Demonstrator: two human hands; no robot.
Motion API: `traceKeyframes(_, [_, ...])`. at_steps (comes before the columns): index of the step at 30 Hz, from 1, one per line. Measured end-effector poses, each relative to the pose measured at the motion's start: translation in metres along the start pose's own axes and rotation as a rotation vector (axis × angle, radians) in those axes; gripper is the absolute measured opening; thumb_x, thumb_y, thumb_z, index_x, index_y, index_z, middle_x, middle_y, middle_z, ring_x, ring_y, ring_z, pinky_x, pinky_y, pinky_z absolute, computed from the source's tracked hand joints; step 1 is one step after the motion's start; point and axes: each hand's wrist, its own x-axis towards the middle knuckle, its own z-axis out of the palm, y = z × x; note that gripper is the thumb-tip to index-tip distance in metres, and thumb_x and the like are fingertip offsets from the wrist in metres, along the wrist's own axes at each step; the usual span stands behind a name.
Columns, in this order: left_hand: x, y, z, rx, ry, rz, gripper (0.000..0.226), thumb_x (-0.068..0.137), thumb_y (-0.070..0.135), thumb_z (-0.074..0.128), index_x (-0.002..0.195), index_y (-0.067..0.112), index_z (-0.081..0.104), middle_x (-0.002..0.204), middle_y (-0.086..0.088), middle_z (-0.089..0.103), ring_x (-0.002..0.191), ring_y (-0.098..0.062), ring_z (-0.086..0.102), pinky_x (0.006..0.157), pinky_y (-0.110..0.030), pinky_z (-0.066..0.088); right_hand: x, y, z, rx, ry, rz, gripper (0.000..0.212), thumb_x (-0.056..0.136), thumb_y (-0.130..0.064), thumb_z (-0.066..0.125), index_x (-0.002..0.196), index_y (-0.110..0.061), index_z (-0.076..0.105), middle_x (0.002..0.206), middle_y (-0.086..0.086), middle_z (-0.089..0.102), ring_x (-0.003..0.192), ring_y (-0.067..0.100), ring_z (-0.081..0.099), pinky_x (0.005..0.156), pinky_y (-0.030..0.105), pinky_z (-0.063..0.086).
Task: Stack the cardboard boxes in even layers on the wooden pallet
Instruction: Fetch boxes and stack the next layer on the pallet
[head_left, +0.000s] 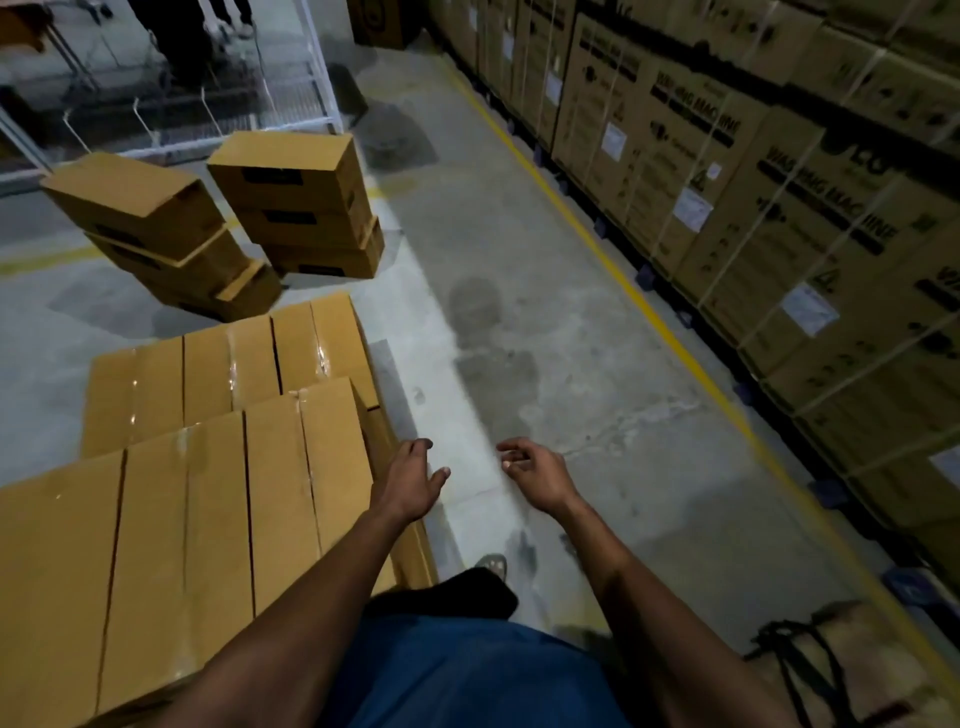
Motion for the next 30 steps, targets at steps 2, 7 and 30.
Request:
traceKeyframes(2, [0.026,0.007,0.003,-0.026,0.002,-0.019,0.059,0.104,0.042,0.059,0.150,0.010,0.043,0.153,-0.012,0.043,0.138,-0.032,0.047,0.105,-0.038,0.041,0.017,0.003,-0.009,0.004,-0.005,0.010,0.027,0.092,-0.010,0.070,0.116,-0.024,0.073,0.102,0.002,0.076,0.092,0.014,0.072,0.088,0.028,0.056])
traceKeyframes(7, [0.101,0.020,0.016,-0.055,0.017,-0.034,0.057,0.101,0.048,0.060,0.146,0.016,0.048,0.148,-0.010,0.049,0.132,-0.033,0.050,0.105,-0.045,0.046,0.083,0.007,-0.038,-0.033,0.014,0.044,0.028,0.091,-0.012,0.072,0.117,-0.021,0.074,0.101,-0.001,0.076,0.088,0.012,0.072,0.090,0.025,0.056])
traceKeyframes(30, [0.433,0.016,-0.117,-0.135,0.096,-0.192,0.050,0.102,0.041,0.057,0.147,0.022,0.046,0.149,-0.004,0.050,0.132,-0.029,0.051,0.101,-0.044,0.050,0.478,-0.096,-0.105,-0.183,-0.143,0.060,0.026,0.093,-0.019,0.073,0.118,-0.023,0.073,0.105,0.000,0.076,0.091,0.009,0.072,0.074,0.001,0.044])
